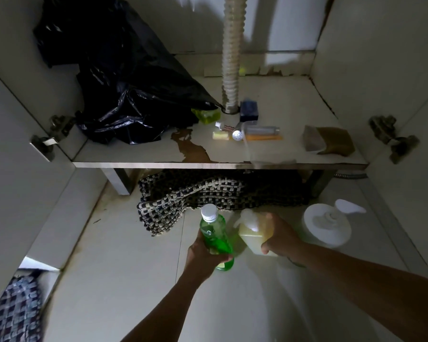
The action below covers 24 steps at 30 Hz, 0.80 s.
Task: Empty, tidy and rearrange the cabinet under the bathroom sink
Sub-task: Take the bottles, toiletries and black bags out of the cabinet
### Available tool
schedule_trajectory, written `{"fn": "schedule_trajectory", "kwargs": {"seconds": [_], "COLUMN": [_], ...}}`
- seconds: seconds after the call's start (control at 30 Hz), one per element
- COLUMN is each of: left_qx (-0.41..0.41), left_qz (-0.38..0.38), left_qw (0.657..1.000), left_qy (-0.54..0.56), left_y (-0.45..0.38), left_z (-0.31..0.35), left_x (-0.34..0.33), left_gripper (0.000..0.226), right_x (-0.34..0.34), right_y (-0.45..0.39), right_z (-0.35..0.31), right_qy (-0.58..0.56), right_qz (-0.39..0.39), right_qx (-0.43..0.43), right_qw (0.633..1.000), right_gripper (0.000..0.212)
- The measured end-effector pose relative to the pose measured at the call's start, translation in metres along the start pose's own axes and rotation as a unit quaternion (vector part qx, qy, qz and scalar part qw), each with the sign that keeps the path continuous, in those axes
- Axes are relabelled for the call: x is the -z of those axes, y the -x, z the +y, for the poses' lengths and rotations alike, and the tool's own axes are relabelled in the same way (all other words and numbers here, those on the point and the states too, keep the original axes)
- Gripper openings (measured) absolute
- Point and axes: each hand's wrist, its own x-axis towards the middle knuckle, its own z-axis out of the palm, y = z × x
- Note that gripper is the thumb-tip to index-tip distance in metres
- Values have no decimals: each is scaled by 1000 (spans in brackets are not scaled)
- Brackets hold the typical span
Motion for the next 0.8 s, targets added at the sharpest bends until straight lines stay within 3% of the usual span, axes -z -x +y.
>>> {"fn": "schedule_trajectory", "kwargs": {"seconds": [0.23,0.47,0.6,0.8], "left_qx": [-36,-42,-58,-67], "left_qz": [8,0,-18,-50], "left_qw": [997,995,994,992], "left_qy": [-73,-88,-90,-99], "left_y": [1,1,3,5], "left_z": [0,-2,4,7], "left_x": [-5,-7,-10,-14], "left_gripper": [76,68,62,69], "right_x": [-2,9,19,27], "right_y": [-3,15,18,23], "right_z": [11,19,26,18], "right_qy": [8,1,7,50], "right_qz": [17,23,-5,-107], "right_qx": [-21,-52,-67,-105], "right_qw": [1000,998,998,987], "right_gripper": [104,96,101,82]}}
